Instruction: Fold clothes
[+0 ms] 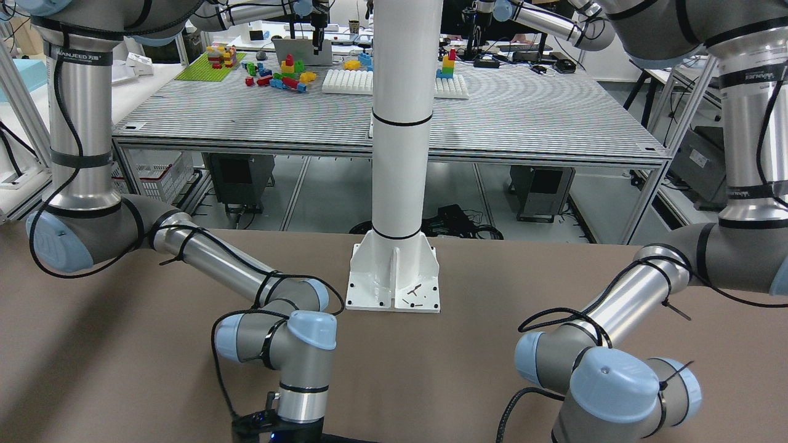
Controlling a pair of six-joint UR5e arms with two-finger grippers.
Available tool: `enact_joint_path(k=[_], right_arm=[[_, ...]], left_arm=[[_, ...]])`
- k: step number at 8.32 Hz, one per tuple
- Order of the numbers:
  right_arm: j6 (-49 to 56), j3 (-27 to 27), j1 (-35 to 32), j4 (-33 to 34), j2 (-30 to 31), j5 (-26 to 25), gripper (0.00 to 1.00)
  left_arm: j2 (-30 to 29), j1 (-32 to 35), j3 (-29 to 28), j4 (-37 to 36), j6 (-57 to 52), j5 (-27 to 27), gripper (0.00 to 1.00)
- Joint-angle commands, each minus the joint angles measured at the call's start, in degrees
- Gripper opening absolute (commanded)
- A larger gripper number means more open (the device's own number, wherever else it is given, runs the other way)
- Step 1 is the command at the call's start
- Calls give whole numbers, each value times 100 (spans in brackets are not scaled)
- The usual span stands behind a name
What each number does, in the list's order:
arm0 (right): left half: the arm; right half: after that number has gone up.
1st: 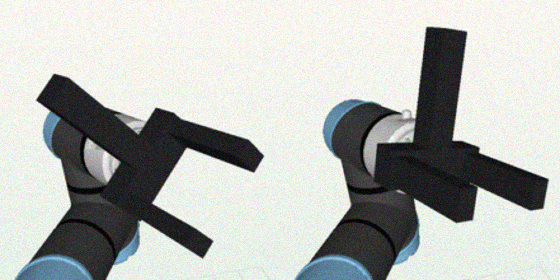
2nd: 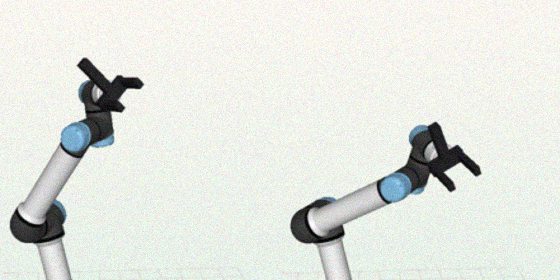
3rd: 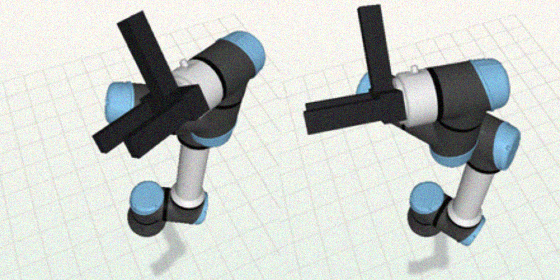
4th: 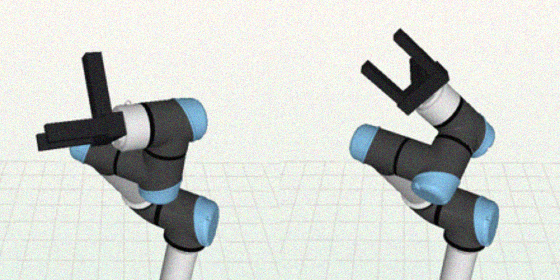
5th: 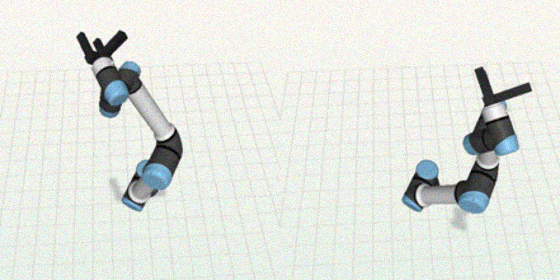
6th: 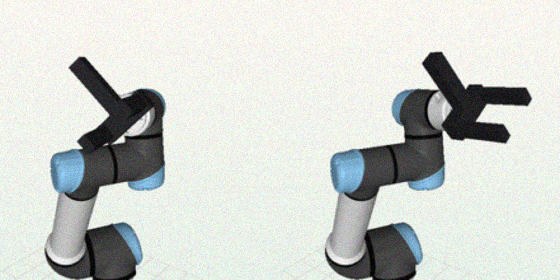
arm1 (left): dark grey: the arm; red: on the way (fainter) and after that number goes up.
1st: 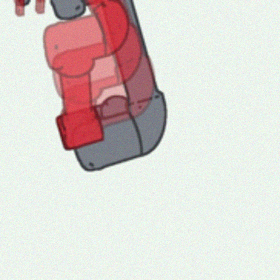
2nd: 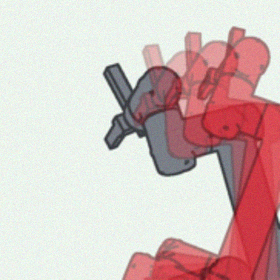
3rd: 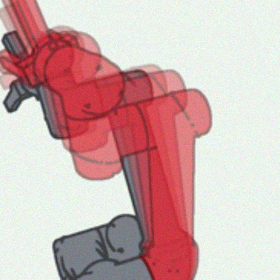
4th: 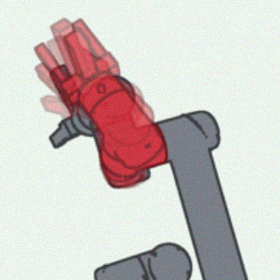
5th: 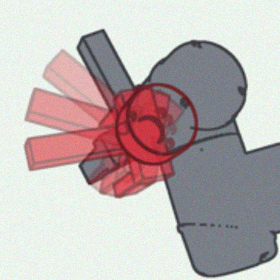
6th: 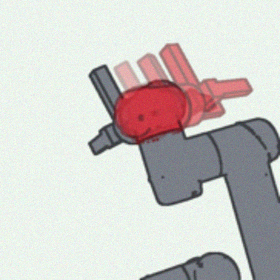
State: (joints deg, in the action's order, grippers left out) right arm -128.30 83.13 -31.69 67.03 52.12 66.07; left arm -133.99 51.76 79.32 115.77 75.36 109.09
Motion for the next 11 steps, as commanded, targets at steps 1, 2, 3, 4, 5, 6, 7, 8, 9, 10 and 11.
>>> enact_joint_path(k=[1, 2, 3, 4, 5, 6, 7, 8, 9, 10, 11], right_arm=[[741, -1346, -688, -906, -298, 283, 19], [1397, -1509, -777, -998, -325, 318, 93], [1848, -1511, -778, -1016, -386, 371, 94], [1965, -1502, -778, -1025, -492, 441, 94], [2166, -1458, -778, -1034, -501, 520, 94], [2456, -1423, -865, -1034, -493, 721, 94], [2850, -1310, -1013, -1034, -449, 1019, 94], [3402, -1178, -1206, -1025, -318, 1404, 94], [4121, -1037, -1426, -1007, 5, 1843, 94], [5146, -792, -1611, -1007, 426, 2117, 94], [6140, -746, -1743, -938, 830, 2242, 94]], left_arm=[[31, -8, 5, 95, 13, -11, 95], [31, -17, 5, 104, 13, -11, 95], [31, -17, 5, 104, 13, -11, 94], [31, -17, 5, 104, 13, -11, 95], [31, -17, 5, 104, 5, -2, 94], [5, -17, -4, 104, -4, 42, 94], [5, -17, -4, 95, -13, 42, 94], [5, -8, -4, 86, -100, 33, 94], [31, 9, -13, 78, -336, -45, 94], [309, 114, -13, 78, -860, -72, 94], [643, 332, -13, 86, -1605, -55, 94]])
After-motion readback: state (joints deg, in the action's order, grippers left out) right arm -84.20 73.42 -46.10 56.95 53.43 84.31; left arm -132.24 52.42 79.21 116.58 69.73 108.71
